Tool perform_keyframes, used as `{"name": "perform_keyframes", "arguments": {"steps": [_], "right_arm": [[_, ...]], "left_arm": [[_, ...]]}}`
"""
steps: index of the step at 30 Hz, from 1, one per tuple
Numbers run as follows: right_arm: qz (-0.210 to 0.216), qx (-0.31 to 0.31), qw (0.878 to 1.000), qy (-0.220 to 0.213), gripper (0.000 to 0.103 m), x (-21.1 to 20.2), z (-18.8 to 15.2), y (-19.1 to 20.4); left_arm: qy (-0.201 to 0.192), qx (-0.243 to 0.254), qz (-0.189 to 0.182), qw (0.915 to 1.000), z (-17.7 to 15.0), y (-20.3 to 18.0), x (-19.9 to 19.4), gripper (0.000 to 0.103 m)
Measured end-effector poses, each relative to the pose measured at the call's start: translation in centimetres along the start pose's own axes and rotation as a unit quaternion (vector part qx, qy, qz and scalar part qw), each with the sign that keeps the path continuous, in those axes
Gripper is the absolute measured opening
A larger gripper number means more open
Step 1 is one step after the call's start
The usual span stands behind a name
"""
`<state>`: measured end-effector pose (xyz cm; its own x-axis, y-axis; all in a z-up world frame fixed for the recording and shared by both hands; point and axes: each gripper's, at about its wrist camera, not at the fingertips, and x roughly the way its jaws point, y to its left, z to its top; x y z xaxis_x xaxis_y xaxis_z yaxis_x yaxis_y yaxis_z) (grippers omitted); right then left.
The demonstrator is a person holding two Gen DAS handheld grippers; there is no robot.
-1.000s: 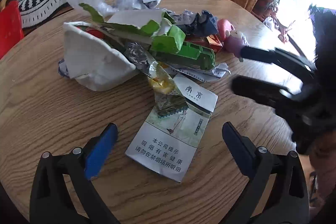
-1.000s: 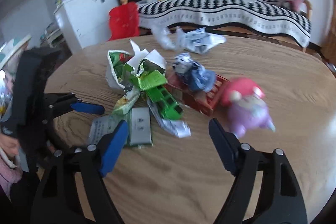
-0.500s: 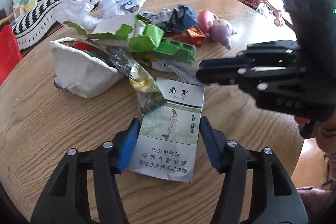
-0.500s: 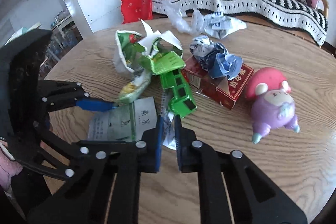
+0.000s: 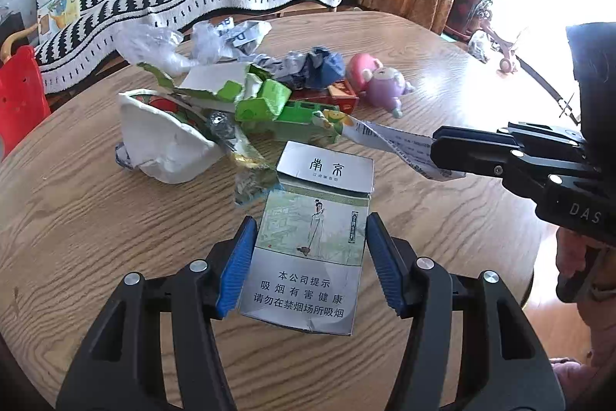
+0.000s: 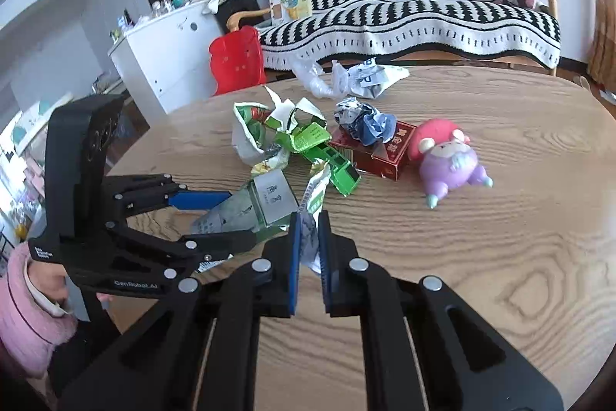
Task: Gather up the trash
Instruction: 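Grasp the white-green cigarette pack with the left tool while the right grasps a wrapper, then carry cigarette pack and wrapper to the bin and open both tools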
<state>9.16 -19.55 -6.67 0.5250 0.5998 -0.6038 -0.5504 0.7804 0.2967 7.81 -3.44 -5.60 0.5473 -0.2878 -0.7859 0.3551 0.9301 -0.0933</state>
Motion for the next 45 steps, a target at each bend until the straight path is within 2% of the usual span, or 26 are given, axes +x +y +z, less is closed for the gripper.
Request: {"name": "perform_keyframes", "arguments": {"steps": [3,8,14,18,20,23,26,29,31,35,38,41,45], "right_arm": [[-0.001,0.002,1.000,-0.004,0.010,-1.0,0.0,0.5],[-0.029,-0.007,0.999,-0.025,0.010,-4.2,0.1,1.4],[-0.075,0.004,0.996,-0.047,0.010,-9.3,-0.8,0.4],[-0.103,0.022,0.991,-0.080,0.010,-14.6,-2.2,-0.3],[-0.122,0.033,0.987,-0.098,0.010,-17.4,-3.4,-0.9],[-0.153,0.062,0.979,-0.117,0.010,-21.8,-5.9,-2.7],[-0.184,0.107,0.969,-0.122,0.010,-25.7,-9.6,-5.8],[-0.207,0.164,0.959,-0.105,0.010,-27.6,-14.3,-9.4],[-0.205,0.206,0.953,-0.086,0.010,-27.9,-17.4,-11.6],[-0.196,0.285,0.937,-0.041,0.010,-26.4,-23.5,-15.7],[-0.192,0.325,0.926,-0.003,0.010,-24.3,-27.5,-17.7],[-0.179,0.343,0.922,0.018,0.010,-22.3,-29.1,-18.2],[-0.173,0.341,0.924,0.031,0.010,-20.9,-29.5,-18.4]], "left_arm": [[-0.005,-0.007,-0.012,0.9999,-0.1,-0.6,-0.5,0.057],[-0.027,-0.013,-0.030,0.9991,0.0,-1.8,-2.0,0.057],[-0.037,0.014,-0.046,0.9982,0.2,-4.7,-3.0,0.057],[-0.051,0.035,-0.064,0.9960,1.5,-9.2,-4.9,0.057],[-0.052,0.042,-0.086,0.9941,1.8,-11.9,-5.5,0.057],[-0.033,0.072,-0.117,0.9900,1.7,-17.1,-5.2,0.057],[0.001,0.126,-0.137,0.9825,1.1,-22.9,-3.8,0.057],[0.038,0.153,-0.166,0.9735,0.0,-27.6,-1.9,0.057],[0.077,0.154,-0.186,0.9673,-1.4,-30.3,0.6,0.057],[0.150,0.163,-0.196,0.9552,-4.6,-33.2,5.9,0.057],[0.181,0.163,-0.202,0.9486,-6.3,-33.7,8.4,0.057],[0.212,0.188,-0.182,0.9417,-7.6,-34.1,10.9,0.057],[0.228,0.188,-0.177,0.9388,-7.9,-34.2,12.0,0.057]]}}
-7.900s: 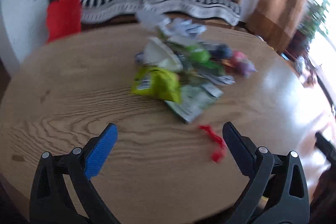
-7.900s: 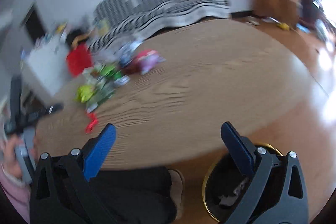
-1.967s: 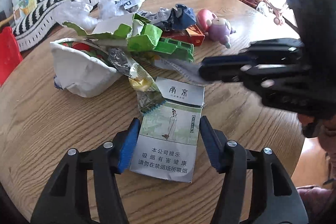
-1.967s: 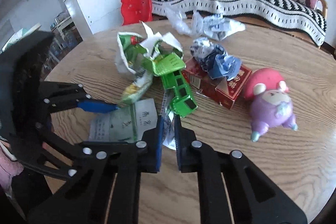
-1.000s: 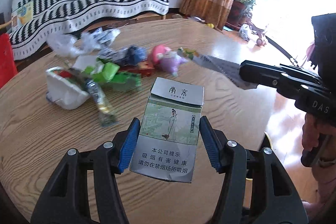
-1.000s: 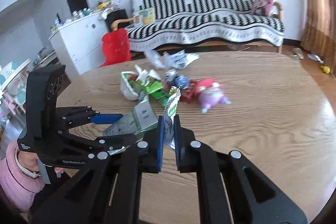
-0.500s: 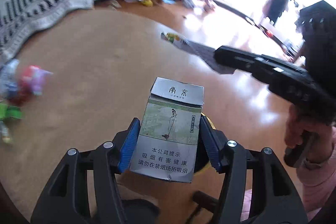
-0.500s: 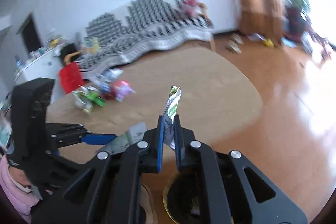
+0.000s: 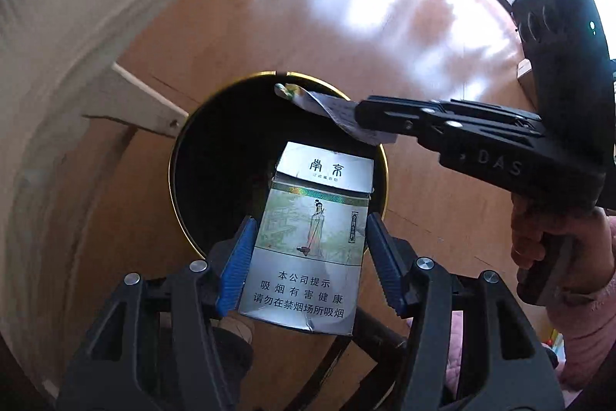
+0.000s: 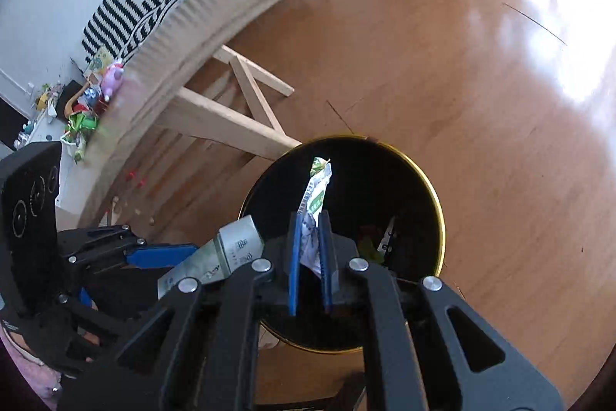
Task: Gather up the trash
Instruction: 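Carry cigarette pack and wrapper to the bin and open both tools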
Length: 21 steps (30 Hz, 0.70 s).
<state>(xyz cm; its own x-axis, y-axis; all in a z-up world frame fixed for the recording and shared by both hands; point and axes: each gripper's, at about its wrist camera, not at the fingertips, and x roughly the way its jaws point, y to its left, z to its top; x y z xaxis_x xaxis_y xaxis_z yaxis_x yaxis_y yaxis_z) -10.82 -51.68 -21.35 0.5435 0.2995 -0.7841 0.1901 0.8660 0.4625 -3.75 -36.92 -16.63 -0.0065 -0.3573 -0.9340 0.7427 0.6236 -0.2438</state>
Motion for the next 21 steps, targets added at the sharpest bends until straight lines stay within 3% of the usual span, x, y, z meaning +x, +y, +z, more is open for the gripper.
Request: {"name": "perform_keyframes", "arguments": {"steps": [6,13,14,15,16,17,21], "right_arm": [[0.003,0.001,1.000,0.012,0.010,1.1,1.0,0.3],[0.012,0.030,0.999,-0.003,0.011,0.4,1.5,-0.5],[0.007,0.044,0.999,-0.007,0.025,0.1,1.6,-0.8],[-0.002,0.056,0.998,-0.012,0.068,-0.2,1.8,-1.1],[-0.009,0.066,0.998,-0.022,0.088,-0.6,1.9,-1.5],[-0.012,0.075,0.996,-0.034,0.097,-1.1,2.0,-1.8],[-0.041,0.121,0.990,-0.057,0.097,-2.3,2.5,-3.3]], "left_arm": [[0.006,-0.005,0.002,1.0000,-0.2,-0.7,0.5,0.057],[0.008,-0.004,-0.002,1.0000,-0.1,-0.4,0.4,0.059],[0.005,-0.005,0.000,1.0000,-0.1,-0.2,0.3,0.072],[-0.002,-0.009,0.007,0.9999,-0.1,-0.1,0.1,0.092],[-0.014,-0.015,0.014,0.9997,-0.1,0.0,-0.2,0.097],[-0.020,-0.020,0.017,0.9994,-0.2,0.2,-0.4,0.097],[-0.014,-0.033,0.012,0.9993,-0.3,0.3,0.0,0.097]]}}
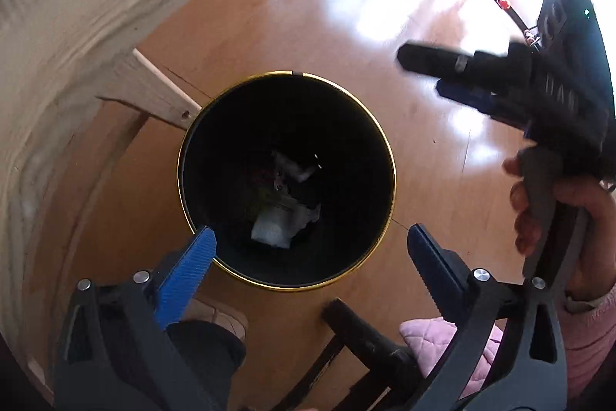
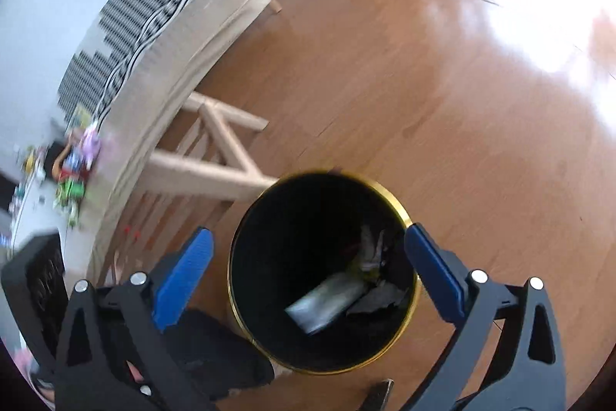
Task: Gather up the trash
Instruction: 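Return both tools from the bin to the table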
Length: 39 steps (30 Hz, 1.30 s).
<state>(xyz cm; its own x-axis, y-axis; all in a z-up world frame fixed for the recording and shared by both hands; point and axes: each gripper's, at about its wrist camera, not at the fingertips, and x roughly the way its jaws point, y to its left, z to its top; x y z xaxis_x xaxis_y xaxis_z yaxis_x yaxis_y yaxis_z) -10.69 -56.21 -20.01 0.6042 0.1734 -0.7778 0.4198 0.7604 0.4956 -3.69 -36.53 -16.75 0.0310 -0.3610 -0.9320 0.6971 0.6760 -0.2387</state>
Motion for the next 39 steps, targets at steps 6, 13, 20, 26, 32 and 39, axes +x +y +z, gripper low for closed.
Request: {"name": "perform_keyframes", "arguments": {"steps": [6,13,20,26,32,39], "right_arm": [[-0.064,0.055,0.995,0.050,0.097,1.6,0.3,-0.5],[-0.090,-0.042,0.995,0.000,0.097,0.7,0.1,4.0],[-0.074,-0.184,0.976,-0.089,0.097,-0.4,1.1,14.2],[0.032,-0.245,0.966,-0.075,0.097,3.0,4.0,25.4],[0.074,-0.329,0.941,-0.021,0.097,9.2,6.1,37.9],[0.031,-0.450,0.892,0.042,0.097,16.6,5.3,46.3]], "left_arm": [[-0.069,0.064,0.046,0.9945,0.2,-1.3,-2.0,0.097],[-0.179,0.006,0.070,0.9813,0.2,1.2,-8.5,0.097],[-0.293,-0.120,0.169,0.9332,-2.6,11.5,-21.1,0.097],[-0.312,-0.282,0.287,0.8607,-7.9,25.4,-27.2,0.097],[-0.287,-0.345,0.299,0.8423,-9.1,33.8,-27.1,0.097],[-0.253,-0.350,0.274,0.8591,-8.1,38.7,-23.7,0.097]]}}
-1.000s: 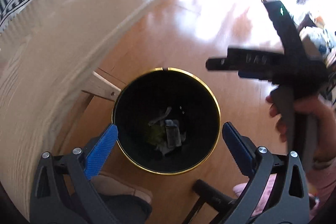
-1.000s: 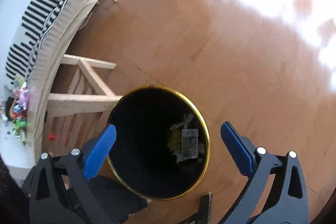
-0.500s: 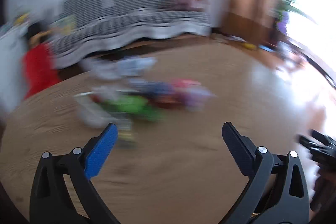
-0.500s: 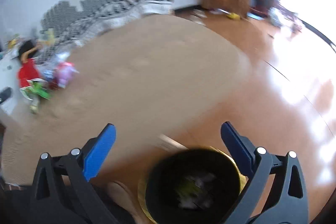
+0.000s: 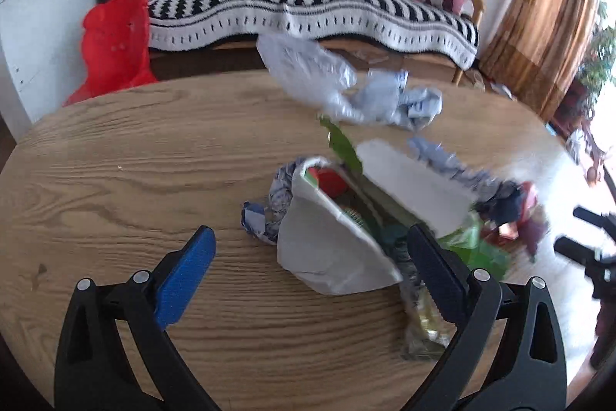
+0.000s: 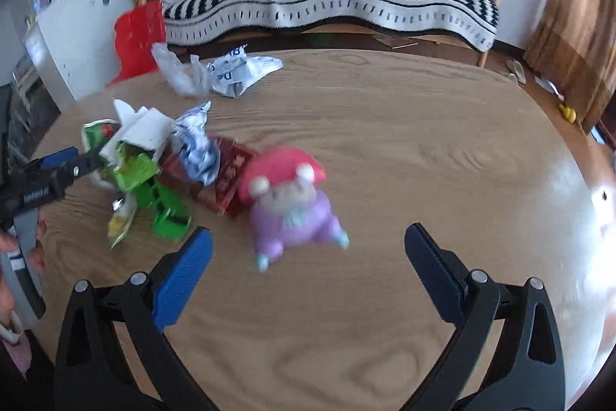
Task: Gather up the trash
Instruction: 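Return both tools from the bin to the table, then grasp the white paper bag with the left tool while the right grasps the plush toy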
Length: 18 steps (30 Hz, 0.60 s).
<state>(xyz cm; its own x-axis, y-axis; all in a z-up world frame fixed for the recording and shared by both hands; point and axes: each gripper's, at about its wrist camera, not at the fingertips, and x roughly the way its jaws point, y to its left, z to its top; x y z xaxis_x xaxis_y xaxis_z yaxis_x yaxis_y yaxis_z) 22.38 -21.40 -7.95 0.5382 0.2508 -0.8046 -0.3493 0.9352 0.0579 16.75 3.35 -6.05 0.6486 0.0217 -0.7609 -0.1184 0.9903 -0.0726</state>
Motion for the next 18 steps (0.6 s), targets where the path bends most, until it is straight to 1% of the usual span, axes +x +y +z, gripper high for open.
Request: {"name": "perform_keyframes", "arguments": {"steps": [2,4,5,6,7,8,10,12,13,16,17,18], "right_arm": [[-0.006,-0.005,0.999,0.038,0.097,2.7,0.8,0.3],[-0.017,-0.006,0.998,0.062,0.097,4.8,0.8,0.7],[-0.032,-0.025,0.998,0.042,0.098,4.8,0.6,1.2],[-0.019,-0.045,0.999,0.021,0.098,4.9,0.2,1.7],[-0.005,-0.043,0.999,0.015,0.098,5.0,0.1,1.7],[-0.005,-0.046,0.999,0.009,0.098,5.1,0.1,1.9],[-0.002,-0.046,0.999,0.002,0.098,5.1,0.0,1.7],[-0.001,-0.046,0.999,-0.001,0.098,5.3,0.1,1.6],[-0.001,-0.046,0.999,-0.002,0.098,4.8,-0.5,1.5],[0.000,-0.046,0.999,-0.002,0.098,5.0,-0.3,1.5],[-0.001,-0.046,0.999,-0.002,0.098,5.0,-0.3,1.5],[-0.002,-0.044,0.999,-0.003,0.097,5.0,-0.3,1.5]], "left_arm": [[0.003,0.004,0.004,1.0000,0.1,0.4,0.5,0.097],[-0.003,0.004,0.004,1.0000,0.2,0.7,0.6,0.097],[-0.007,0.001,0.003,1.0000,0.2,0.9,0.5,0.097],[-0.007,-0.002,0.001,1.0000,0.3,1.0,0.7,0.097],[-0.004,-0.006,-0.004,1.0000,0.2,1.2,0.9,0.097],[-0.001,-0.008,-0.009,0.9999,0.3,1.2,1.1,0.097],[0.013,-0.005,-0.013,0.9998,0.0,1.4,1.7,0.097],[0.025,-0.002,-0.006,0.9997,-0.1,1.6,2.3,0.097],[0.027,-0.009,-0.005,0.9996,-0.2,1.9,2.4,0.097],[0.035,-0.055,-0.019,0.9977,-0.5,3.2,2.5,0.097],[0.032,-0.063,-0.025,0.9972,-0.6,3.5,2.4,0.097],[0.029,-0.064,-0.021,0.9973,-0.7,3.7,2.2,0.096]]}}
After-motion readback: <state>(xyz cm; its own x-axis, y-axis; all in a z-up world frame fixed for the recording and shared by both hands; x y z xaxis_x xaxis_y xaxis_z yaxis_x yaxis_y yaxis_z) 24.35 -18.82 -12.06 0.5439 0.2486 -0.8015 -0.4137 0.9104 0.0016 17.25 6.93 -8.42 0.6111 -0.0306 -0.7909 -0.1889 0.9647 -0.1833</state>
